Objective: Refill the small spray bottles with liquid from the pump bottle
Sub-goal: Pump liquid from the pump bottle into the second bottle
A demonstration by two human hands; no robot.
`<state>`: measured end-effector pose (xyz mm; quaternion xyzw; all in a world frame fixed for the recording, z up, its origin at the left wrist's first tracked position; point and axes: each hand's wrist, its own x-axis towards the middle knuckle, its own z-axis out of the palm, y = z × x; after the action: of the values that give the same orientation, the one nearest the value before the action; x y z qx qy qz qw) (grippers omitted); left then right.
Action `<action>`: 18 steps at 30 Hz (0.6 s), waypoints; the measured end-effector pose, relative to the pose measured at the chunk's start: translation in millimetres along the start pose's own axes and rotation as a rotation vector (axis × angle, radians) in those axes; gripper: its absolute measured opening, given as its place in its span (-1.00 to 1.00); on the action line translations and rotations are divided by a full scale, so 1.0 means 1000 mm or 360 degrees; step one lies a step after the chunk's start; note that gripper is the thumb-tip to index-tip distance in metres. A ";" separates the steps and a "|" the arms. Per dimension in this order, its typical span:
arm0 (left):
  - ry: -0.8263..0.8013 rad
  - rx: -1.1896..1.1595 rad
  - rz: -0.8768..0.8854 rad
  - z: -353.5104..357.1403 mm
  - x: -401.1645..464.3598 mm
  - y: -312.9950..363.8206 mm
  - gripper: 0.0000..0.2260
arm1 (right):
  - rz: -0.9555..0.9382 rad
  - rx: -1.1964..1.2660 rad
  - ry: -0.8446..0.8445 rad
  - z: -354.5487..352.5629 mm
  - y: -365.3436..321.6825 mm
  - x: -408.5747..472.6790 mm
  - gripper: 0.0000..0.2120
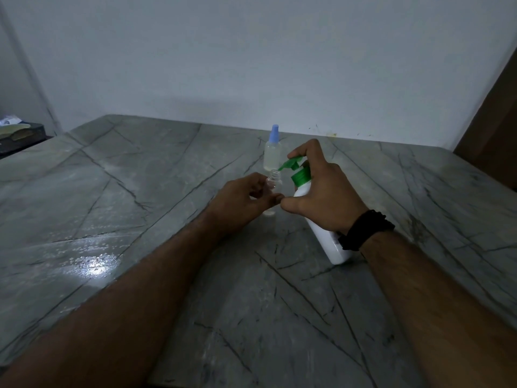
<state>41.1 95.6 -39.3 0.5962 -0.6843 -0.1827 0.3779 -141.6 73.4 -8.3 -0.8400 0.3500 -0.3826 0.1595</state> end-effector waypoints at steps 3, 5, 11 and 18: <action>0.0002 0.0003 0.0017 0.000 0.000 -0.001 -0.63 | 0.0013 -0.0017 -0.0001 0.000 0.000 0.000 -0.33; 0.0002 0.0007 0.0027 0.000 0.001 -0.001 -0.62 | 0.0010 -0.0022 -0.0003 0.000 -0.001 0.000 -0.32; 0.0017 0.0013 0.0023 0.001 0.002 -0.004 -0.63 | 0.0015 0.0007 -0.0024 -0.001 -0.001 0.001 -0.34; 0.0002 -0.0010 0.0044 0.001 0.002 -0.004 -0.65 | 0.0018 0.0007 -0.0016 -0.001 -0.003 0.000 -0.30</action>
<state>43.3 92.4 -42.1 0.5857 -0.6917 -0.1793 0.3826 -140.7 75.2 -6.4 -0.8397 0.3530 -0.3781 0.1652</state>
